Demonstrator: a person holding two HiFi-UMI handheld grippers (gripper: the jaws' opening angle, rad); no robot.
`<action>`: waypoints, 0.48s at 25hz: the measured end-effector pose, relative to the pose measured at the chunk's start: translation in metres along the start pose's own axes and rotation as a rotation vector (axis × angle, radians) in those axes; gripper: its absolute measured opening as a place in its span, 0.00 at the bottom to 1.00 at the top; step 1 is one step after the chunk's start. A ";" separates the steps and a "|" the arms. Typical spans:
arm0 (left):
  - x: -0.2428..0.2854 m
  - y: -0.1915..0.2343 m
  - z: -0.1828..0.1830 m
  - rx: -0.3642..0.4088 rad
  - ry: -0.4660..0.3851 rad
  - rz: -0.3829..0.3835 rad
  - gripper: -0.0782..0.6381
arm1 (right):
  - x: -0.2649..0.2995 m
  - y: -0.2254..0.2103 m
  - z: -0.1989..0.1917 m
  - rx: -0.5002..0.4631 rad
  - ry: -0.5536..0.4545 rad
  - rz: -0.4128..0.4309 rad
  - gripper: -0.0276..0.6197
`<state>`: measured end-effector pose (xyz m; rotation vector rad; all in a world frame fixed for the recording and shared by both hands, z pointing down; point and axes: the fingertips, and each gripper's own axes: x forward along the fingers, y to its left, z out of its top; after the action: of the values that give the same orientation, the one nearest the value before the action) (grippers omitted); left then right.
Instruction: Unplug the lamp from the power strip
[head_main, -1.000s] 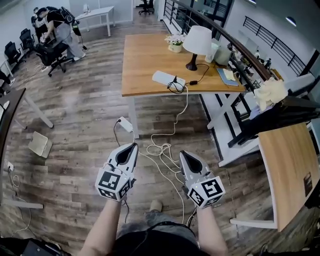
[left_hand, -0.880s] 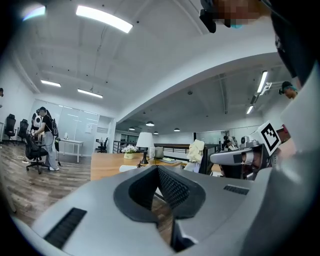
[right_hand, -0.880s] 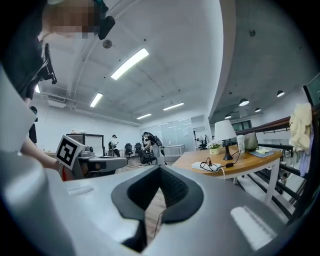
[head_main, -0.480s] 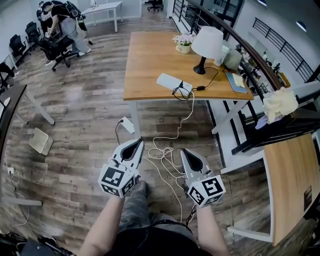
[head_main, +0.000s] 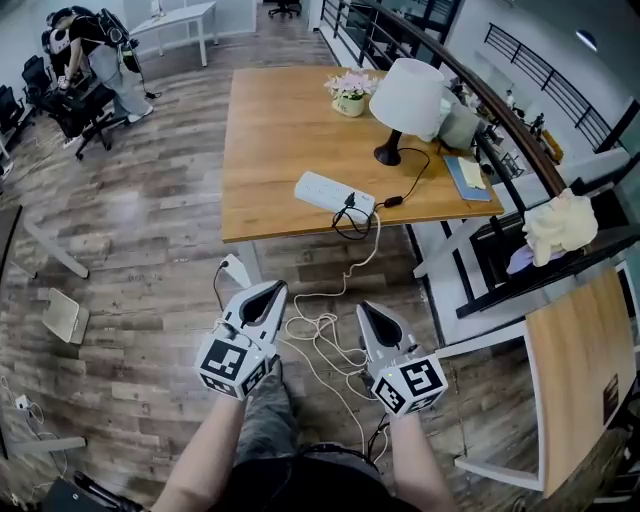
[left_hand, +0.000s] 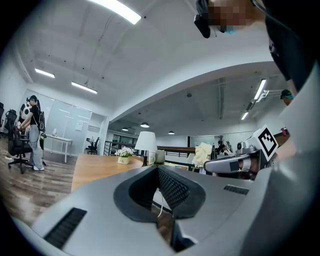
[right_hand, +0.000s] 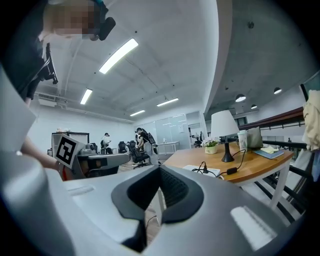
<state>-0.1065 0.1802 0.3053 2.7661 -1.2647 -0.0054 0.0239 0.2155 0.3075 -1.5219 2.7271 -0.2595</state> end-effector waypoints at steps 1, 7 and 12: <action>0.010 0.007 0.001 0.003 0.002 -0.013 0.10 | 0.009 -0.008 0.001 0.007 0.000 -0.014 0.05; 0.062 0.049 0.001 0.014 0.022 -0.092 0.10 | 0.060 -0.042 -0.002 0.045 0.016 -0.089 0.05; 0.100 0.080 0.001 0.015 0.037 -0.151 0.10 | 0.095 -0.066 -0.002 0.065 0.020 -0.148 0.05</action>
<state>-0.1009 0.0526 0.3159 2.8536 -1.0489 0.0433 0.0288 0.1013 0.3266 -1.7141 2.5955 -0.3630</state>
